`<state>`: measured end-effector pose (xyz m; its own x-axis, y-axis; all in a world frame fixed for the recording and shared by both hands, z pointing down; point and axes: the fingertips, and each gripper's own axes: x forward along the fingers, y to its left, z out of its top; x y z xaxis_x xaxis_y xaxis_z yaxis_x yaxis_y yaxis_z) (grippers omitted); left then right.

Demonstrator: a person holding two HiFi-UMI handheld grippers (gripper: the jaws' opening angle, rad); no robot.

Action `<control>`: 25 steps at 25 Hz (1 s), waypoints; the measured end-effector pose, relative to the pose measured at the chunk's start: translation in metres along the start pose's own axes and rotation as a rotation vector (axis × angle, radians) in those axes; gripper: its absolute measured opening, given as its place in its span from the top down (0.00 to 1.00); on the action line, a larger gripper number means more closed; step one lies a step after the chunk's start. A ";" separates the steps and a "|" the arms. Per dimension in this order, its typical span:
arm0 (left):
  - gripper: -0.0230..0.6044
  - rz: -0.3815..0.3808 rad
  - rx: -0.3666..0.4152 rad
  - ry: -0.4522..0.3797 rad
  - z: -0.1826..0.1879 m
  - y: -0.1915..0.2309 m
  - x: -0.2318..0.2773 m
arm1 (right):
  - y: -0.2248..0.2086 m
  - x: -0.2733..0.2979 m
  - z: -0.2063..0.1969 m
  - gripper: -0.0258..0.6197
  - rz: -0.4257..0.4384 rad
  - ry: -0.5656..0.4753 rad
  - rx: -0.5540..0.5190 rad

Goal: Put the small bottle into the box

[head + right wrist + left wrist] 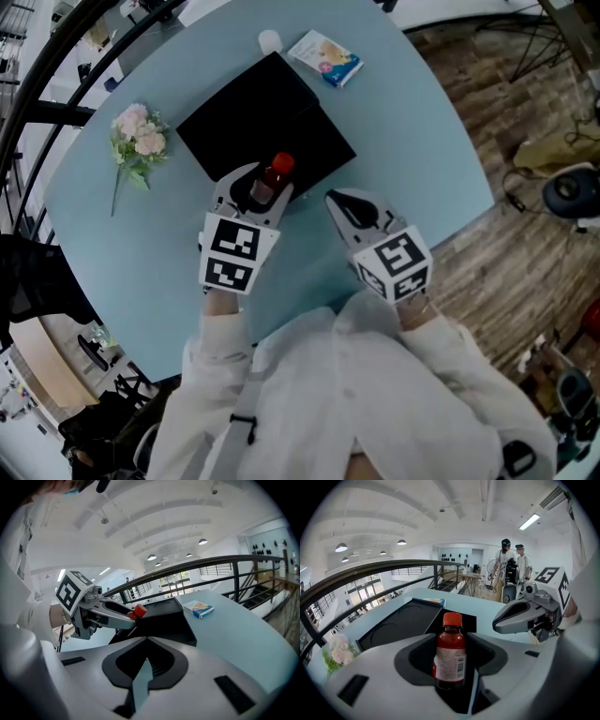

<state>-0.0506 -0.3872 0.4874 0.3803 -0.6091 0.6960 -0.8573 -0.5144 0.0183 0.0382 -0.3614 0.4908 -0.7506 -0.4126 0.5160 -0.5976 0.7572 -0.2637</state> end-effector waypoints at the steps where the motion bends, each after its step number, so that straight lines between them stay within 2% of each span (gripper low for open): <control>1: 0.64 -0.002 0.015 0.014 -0.001 -0.001 0.004 | -0.001 0.000 -0.001 0.96 0.003 -0.001 0.005; 6: 0.64 -0.001 0.078 0.060 -0.005 -0.001 0.028 | -0.011 -0.004 -0.009 0.96 -0.004 0.015 0.058; 15: 0.64 -0.007 0.104 0.146 -0.012 -0.001 0.060 | -0.022 -0.007 -0.020 0.96 0.010 0.017 0.112; 25: 0.64 -0.067 0.149 0.265 -0.026 -0.008 0.086 | -0.037 -0.010 -0.026 0.96 -0.010 0.028 0.138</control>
<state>-0.0195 -0.4198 0.5660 0.3132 -0.4023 0.8603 -0.7658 -0.6427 -0.0217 0.0753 -0.3720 0.5165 -0.7374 -0.4041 0.5412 -0.6396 0.6753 -0.3672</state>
